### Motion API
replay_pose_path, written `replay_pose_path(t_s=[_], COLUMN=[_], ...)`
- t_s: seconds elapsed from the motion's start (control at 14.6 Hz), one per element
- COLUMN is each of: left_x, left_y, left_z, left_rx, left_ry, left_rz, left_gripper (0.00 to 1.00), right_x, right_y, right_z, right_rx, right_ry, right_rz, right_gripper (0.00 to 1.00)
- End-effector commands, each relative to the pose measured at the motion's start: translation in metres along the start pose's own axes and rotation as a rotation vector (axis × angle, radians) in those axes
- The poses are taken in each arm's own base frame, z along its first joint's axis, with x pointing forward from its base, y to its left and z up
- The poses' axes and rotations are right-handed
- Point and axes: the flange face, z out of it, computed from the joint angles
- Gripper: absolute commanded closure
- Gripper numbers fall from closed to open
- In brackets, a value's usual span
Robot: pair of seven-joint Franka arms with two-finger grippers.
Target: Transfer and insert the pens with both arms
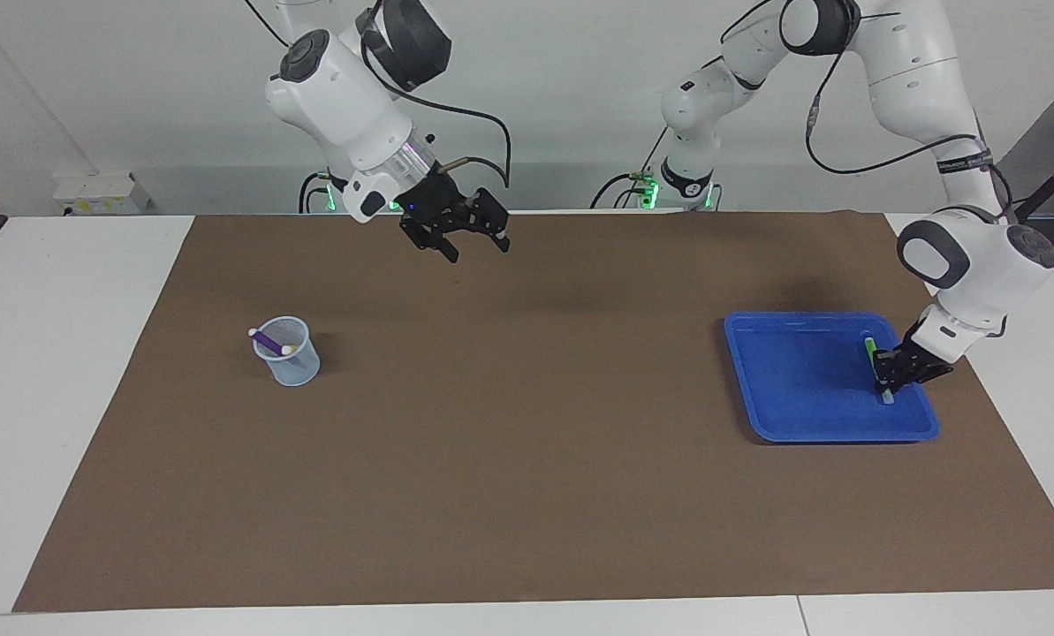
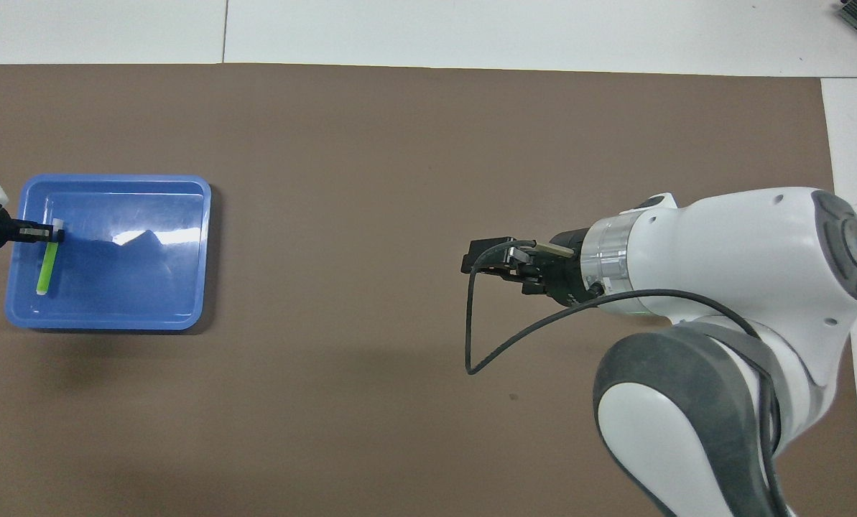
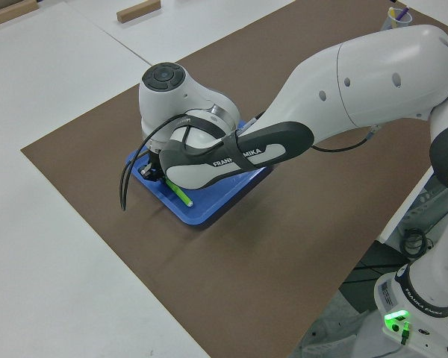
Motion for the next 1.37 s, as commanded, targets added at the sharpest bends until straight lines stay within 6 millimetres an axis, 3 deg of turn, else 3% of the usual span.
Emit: replay_pose_path(t_s=[0.0, 0.27, 0.68, 1.3], left_x=[0.007, 0.007, 0.009, 0.020], left_y=[0.003, 0.013, 0.047, 0.069], left_z=[-0.006, -0.028, -0.067, -0.102], left_rx=[-0.003, -0.013, -0.032, -0.215], left_ry=[-0.024, -0.053, -0.104, -0.037], left_rz=[-0.035, -0.127, -0.292, -0.821], left_gripper=[1.00, 1.00, 1.00, 1.00], right_x=[0.001, 0.002, 0.002, 0.003], right_y=[-0.001, 0.000, -0.001, 0.001], right_z=[-0.001, -0.001, -0.001, 0.000], right_rx=[0.024, 0.023, 0.024, 0.032], right_ry=[0.000, -0.001, 0.001, -0.005], right_rz=[0.025, 0.029, 0.026, 0.038], right_gripper=[0.00, 0.00, 0.00, 0.00])
